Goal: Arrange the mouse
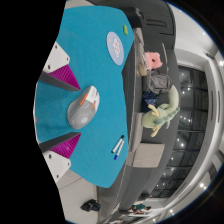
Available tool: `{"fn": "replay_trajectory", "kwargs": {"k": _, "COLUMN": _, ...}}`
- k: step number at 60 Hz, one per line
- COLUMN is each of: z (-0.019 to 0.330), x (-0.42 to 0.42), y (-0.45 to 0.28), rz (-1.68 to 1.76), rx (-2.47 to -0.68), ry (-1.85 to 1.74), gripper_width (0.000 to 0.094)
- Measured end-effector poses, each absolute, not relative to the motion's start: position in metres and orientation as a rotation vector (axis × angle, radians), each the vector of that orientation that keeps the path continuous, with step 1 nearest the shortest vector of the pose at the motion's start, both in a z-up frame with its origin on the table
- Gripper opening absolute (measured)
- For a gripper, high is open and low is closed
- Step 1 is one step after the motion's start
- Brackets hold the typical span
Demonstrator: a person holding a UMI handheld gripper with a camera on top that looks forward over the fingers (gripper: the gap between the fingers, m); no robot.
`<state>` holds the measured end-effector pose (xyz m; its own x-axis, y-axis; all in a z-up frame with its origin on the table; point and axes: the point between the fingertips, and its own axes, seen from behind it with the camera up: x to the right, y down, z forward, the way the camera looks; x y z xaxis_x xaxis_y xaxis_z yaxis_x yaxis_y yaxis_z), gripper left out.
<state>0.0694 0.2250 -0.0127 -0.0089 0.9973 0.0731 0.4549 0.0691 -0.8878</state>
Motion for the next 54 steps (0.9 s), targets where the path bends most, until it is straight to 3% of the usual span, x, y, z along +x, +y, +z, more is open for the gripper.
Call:
{"fn": "replay_trajectory", "kwargs": {"k": 42, "z": -0.030, "x": -0.017, "y": 0.241, "rz": 0.860, "rx": -1.678, "ry": -1.592, "gripper_width": 0.0842}}
{"fn": "replay_trajectory", "kwargs": {"k": 48, "z": -0.032, "x": -0.016, "y": 0.232, "rz": 0.881, "rx": -1.688, "ry": -1.621, "gripper_width": 0.0731}}
{"fn": "replay_trajectory", "kwargs": {"k": 51, "z": -0.031, "x": -0.016, "y": 0.224, "rz": 0.884, "rx": -1.667, "ry": -1.650, "gripper_width": 0.0497}}
{"fn": "replay_trajectory", "kwargs": {"k": 54, "z": -0.032, "x": -0.015, "y": 0.227, "rz": 0.854, "rx": -1.645, "ry": -1.663, "gripper_width": 0.0457}}
